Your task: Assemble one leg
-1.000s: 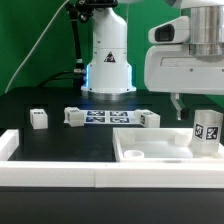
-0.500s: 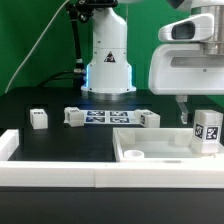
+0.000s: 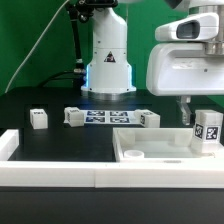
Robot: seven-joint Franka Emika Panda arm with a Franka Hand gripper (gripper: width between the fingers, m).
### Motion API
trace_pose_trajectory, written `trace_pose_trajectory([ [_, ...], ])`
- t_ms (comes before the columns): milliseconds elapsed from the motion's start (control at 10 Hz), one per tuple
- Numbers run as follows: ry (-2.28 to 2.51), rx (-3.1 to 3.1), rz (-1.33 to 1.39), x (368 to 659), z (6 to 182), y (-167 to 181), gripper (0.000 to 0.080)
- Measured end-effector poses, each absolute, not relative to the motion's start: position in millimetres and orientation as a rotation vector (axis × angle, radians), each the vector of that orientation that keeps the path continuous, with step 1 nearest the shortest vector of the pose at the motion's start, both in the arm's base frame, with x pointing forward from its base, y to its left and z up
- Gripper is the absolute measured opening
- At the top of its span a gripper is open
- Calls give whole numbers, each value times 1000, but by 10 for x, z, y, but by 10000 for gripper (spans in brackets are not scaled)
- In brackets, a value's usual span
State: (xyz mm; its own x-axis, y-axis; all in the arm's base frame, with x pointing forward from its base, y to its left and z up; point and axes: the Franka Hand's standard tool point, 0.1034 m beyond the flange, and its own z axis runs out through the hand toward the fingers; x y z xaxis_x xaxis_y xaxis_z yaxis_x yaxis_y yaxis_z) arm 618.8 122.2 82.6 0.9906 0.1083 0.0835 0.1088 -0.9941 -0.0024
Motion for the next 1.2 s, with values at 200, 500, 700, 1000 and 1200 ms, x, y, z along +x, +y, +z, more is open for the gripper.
trace_pose_trajectory([
  [200, -142, -3127, -130, 6188, 826, 1223, 287],
  [500, 100, -3107, -117, 6184, 822, 1194, 291],
  [700, 553, -3035, -112, 6181, 814, 1165, 291],
  [1000, 1243, -2797, -128, 6185, 805, 1123, 291],
  [1200, 1565, -2620, -133, 6182, 808, 1115, 292],
])
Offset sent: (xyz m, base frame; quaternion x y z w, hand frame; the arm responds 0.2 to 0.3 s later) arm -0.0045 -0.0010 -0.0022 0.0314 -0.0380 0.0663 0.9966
